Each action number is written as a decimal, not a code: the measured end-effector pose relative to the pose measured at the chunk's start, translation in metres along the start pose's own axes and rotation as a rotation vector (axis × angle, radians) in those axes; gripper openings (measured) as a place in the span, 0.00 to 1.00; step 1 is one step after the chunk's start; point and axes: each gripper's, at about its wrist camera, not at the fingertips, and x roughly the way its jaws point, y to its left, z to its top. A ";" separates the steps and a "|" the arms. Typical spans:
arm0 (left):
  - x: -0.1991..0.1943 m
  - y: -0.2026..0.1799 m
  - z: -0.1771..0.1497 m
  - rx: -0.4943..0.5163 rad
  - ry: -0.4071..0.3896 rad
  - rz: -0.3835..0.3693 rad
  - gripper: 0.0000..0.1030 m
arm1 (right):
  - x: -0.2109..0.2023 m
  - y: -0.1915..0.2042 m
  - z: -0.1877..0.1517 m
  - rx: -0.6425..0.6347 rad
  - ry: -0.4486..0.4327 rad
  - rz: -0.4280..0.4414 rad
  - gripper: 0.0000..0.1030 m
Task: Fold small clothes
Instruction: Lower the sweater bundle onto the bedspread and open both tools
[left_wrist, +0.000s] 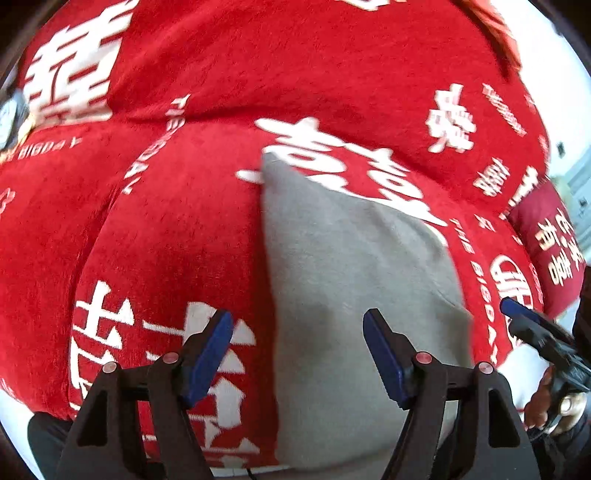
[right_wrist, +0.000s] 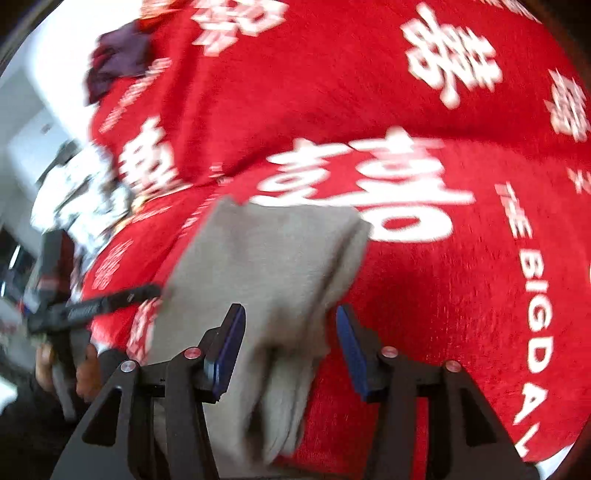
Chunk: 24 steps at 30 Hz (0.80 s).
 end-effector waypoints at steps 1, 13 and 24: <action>-0.001 -0.008 -0.004 0.030 0.009 -0.013 0.72 | -0.006 0.012 -0.004 -0.053 0.005 0.045 0.54; 0.065 -0.019 -0.047 0.092 0.244 0.101 0.93 | 0.063 -0.004 -0.074 0.015 0.332 0.135 0.56; 0.033 -0.021 0.030 0.106 -0.009 0.280 0.93 | 0.022 0.022 -0.003 -0.202 0.079 0.096 0.66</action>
